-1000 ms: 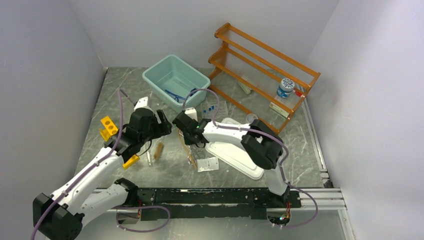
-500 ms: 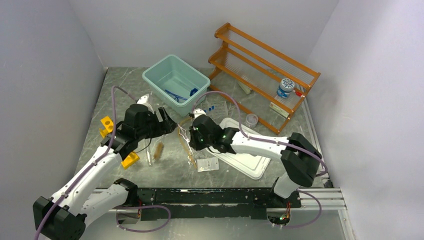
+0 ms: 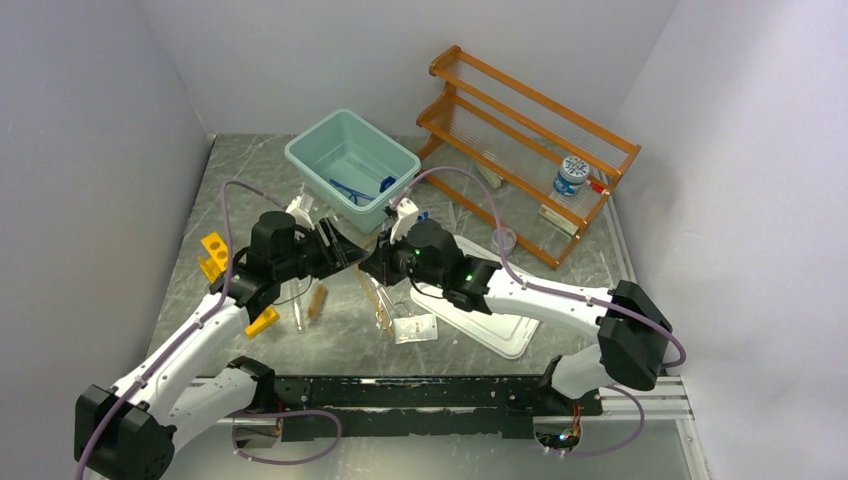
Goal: Organize the chemistry lab equipment
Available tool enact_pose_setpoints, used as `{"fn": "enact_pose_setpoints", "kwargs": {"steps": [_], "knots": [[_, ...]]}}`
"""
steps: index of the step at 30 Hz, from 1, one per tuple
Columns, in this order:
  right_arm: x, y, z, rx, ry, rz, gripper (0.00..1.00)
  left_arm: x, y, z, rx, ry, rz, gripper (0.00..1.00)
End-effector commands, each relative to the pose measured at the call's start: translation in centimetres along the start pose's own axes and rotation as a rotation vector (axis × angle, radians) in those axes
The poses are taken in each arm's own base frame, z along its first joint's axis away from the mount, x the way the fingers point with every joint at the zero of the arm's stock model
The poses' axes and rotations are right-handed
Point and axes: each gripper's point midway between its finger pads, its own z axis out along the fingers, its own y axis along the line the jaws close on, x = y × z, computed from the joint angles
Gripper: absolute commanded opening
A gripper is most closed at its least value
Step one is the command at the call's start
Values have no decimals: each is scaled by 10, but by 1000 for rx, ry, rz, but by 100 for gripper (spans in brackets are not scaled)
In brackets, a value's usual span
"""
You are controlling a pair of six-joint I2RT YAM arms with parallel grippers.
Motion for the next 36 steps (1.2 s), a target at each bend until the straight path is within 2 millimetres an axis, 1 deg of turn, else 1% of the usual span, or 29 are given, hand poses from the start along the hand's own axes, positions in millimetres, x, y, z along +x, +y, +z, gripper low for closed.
{"fn": "enact_pose_setpoints", "kwargs": {"steps": [1, 6, 7, 8, 9, 10, 11, 13, 16, 17, 18, 20, 21, 22, 24, 26, 27, 28, 29, 32, 34, 36], "knots": [[-21, 11, 1, -46, -92, 3, 0, -17, -24, -4, 92, -69, -14, 54], [-23, 15, 4, -67, -100, 3, 0, -15, -16, -1, 77, -72, -20, 32], [-24, 16, 5, -71, -101, 2, 0, -14, -15, 1, 77, -69, -22, 26], [-24, 16, 5, -72, -101, 4, 0, -14, -15, 2, 75, -69, -20, 17], [-24, 17, 5, -76, -102, 6, 1, -15, -15, 2, 71, -72, -15, 9], [-25, 18, 5, -76, -101, 8, 4, -19, -15, 2, 64, -83, -1, 5], [-27, 17, 5, -66, -98, 12, 10, -25, -16, 0, 50, -100, 24, 5], [-32, 16, 1, -61, -101, 23, 28, -40, -19, -6, 3, -138, 74, 5], [-53, 18, -17, -70, -178, 32, 55, -60, -31, -11, -32, -165, 128, 5], [-65, 21, -29, -79, -216, 32, 59, -66, -35, -10, -42, -170, 134, 5], [-71, 22, -37, -81, -238, 30, 62, -72, -38, -8, -48, -174, 139, 5], [-85, 18, -53, -54, -288, 38, 64, -85, -48, -3, -56, -185, 127, 5], [-89, 16, -60, -40, -303, 46, 64, -96, -59, -2, -39, -201, 122, 5], [-92, 15, -67, -34, -314, 52, 64, -104, -65, 3, -38, -207, 110, 5], [-92, 11, -77, -17, -328, 63, 64, -119, -70, 15, -74, -212, 56, 5], [-90, 5, -84, 11, -331, 74, 64, -136, -69, 28, -135, -230, -2, 5], [-88, 2, -87, 23, -330, 77, 64, -145, -66, 37, -173, -252, -26, 5], [-86, 1, -90, 29, -327, 82, 63, -151, -57, 50, -218, -261, -61, 5], [-84, 0, -93, 32, -326, 86, 63, -160, -52, 60, -244, -290, -89, 5], [-75, -5, -100, 43, -316, 100, 63, -186, -33, 84, -351, -351, -171, 5], [-72, -9, -105, 57, -318, 110, 63, -196, -16, 100, -434, -364, -216, 5], [-67, -14, -108, 73, -318, 120, 63, -199, -2, 117, -468, -338, -254, 5]]}}
